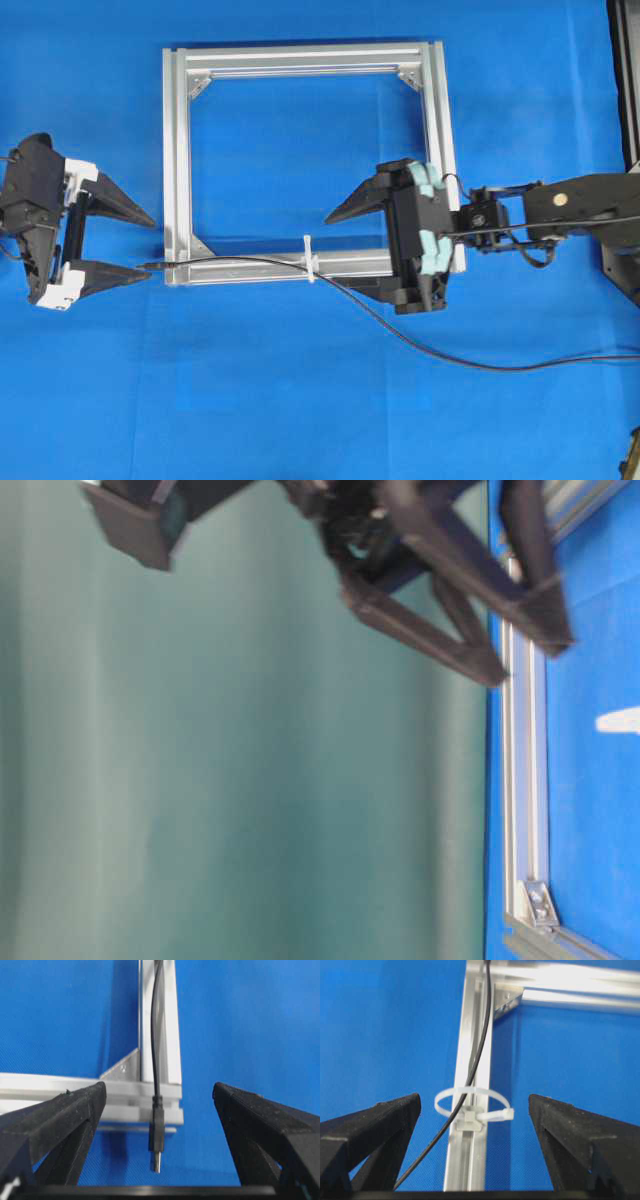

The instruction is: Insert the wire through the string loop located in the center.

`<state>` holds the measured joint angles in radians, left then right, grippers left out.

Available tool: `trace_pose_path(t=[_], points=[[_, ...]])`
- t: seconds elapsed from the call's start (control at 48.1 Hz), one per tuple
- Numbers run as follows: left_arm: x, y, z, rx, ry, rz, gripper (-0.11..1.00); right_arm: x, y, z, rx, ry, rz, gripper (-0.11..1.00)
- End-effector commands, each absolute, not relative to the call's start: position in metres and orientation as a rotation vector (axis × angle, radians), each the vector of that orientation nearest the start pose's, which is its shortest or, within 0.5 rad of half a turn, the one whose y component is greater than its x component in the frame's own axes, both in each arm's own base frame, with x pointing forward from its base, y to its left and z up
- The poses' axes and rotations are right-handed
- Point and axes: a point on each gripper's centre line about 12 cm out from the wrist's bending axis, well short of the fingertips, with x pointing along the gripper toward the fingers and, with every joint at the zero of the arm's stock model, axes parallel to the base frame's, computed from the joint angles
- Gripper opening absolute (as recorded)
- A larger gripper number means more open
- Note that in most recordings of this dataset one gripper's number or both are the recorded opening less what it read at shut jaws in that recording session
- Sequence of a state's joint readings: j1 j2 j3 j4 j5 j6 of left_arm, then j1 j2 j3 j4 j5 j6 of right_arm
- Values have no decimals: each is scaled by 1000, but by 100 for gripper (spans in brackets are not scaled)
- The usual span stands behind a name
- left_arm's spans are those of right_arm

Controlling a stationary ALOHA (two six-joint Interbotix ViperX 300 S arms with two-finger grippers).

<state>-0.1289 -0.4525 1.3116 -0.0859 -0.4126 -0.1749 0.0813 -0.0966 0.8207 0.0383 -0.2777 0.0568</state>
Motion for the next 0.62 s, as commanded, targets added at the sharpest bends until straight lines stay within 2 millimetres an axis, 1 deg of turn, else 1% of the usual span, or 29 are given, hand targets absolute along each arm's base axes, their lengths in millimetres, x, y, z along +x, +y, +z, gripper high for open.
trace_pose_path(t=[0.0,0.062,0.208,0.603], points=[[228,-22,157,-218,422,-28,91,358,28,202,72,403,51,95],[227,-20,161,-221,413,-20,91,357,27,205,72,402,51,95],[225,-17,166,-224,391,-13,91,356,27,205,72,405,51,95],[225,-17,165,-224,400,-11,91,356,27,205,72,405,51,95]])
